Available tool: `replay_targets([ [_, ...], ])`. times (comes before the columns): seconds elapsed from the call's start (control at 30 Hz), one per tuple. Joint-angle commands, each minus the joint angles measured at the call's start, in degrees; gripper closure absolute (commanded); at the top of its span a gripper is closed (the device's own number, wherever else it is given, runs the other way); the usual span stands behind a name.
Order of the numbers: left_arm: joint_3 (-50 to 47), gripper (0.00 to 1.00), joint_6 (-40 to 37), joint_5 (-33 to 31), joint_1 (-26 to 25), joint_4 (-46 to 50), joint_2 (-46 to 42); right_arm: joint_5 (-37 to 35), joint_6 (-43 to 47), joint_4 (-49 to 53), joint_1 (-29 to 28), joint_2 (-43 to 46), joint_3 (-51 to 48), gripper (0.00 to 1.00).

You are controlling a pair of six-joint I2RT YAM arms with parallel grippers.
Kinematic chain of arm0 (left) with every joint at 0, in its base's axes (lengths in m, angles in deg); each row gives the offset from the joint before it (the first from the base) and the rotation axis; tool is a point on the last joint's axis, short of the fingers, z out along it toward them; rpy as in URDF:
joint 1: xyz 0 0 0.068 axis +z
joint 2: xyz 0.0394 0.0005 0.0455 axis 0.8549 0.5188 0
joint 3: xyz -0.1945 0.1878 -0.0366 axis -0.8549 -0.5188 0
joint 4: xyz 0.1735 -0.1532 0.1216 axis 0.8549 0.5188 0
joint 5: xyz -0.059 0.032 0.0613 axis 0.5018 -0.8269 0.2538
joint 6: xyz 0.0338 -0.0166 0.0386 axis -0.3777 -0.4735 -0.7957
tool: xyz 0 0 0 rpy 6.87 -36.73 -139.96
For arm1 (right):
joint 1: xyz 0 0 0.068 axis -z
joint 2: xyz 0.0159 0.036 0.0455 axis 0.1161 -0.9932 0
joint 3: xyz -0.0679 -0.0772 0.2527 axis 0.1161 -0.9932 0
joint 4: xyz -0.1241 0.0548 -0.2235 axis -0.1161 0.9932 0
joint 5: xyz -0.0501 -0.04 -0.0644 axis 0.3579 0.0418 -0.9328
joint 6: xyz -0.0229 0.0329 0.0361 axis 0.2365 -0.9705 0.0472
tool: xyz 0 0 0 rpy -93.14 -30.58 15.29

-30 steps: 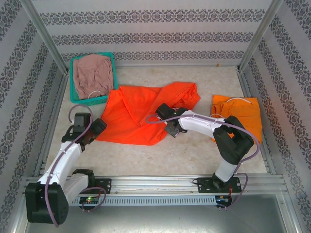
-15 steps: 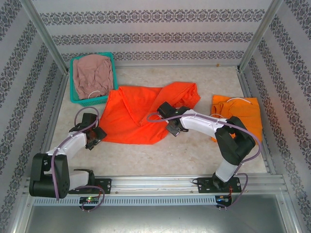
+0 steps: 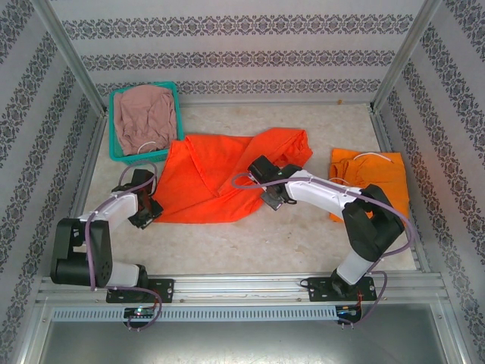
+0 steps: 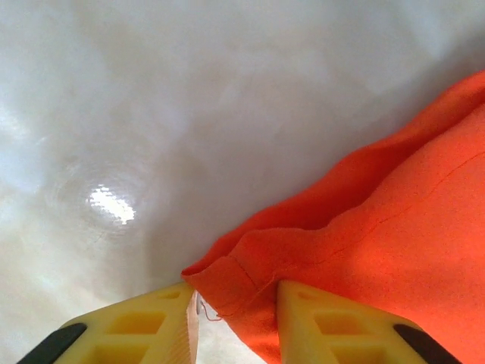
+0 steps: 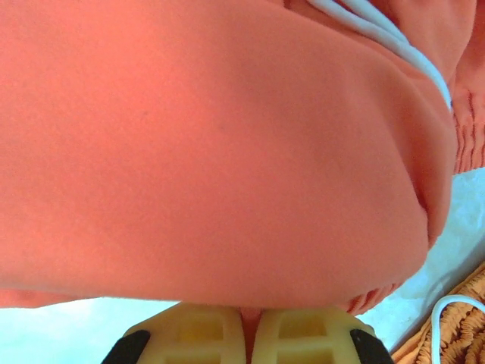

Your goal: Fold and stack the shorts

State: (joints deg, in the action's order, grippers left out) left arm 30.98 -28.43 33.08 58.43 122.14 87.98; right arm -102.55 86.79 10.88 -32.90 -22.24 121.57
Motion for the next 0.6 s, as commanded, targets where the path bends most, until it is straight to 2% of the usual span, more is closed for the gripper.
replay_targets([
  [0.0,3.1,0.76,-2.0,5.3,-0.6,-15.6,2.7,-0.5,1.3,1.0,0.5,1.6,1.2,1.0],
  [0.1,5.0,0.85,-3.5,4.6,-0.6,-14.0,2.3,-0.5,1.9,0.9,0.5,2.2,1.0,1.0],
  [0.2,6.6,1.0,-4.3,4.0,-0.6,-12.7,1.8,-0.6,2.4,0.8,0.8,2.8,0.7,1.0],
  [0.37,7.6,1.0,-4.4,4.3,-0.6,-11.0,-1.7,-0.5,2.3,0.8,3.1,5.0,-0.2,1.0],
  [0.5,10.0,1.0,-4.2,7.2,-0.9,-8.7,-7.0,0.7,2.3,1.1,7.4,9.6,-0.2,1.0],
  [0.57,14.2,1.0,-4.8,7.6,-2.1,-6.7,-9.7,1.5,2.3,0.9,10.4,12.5,1.1,1.0],
])
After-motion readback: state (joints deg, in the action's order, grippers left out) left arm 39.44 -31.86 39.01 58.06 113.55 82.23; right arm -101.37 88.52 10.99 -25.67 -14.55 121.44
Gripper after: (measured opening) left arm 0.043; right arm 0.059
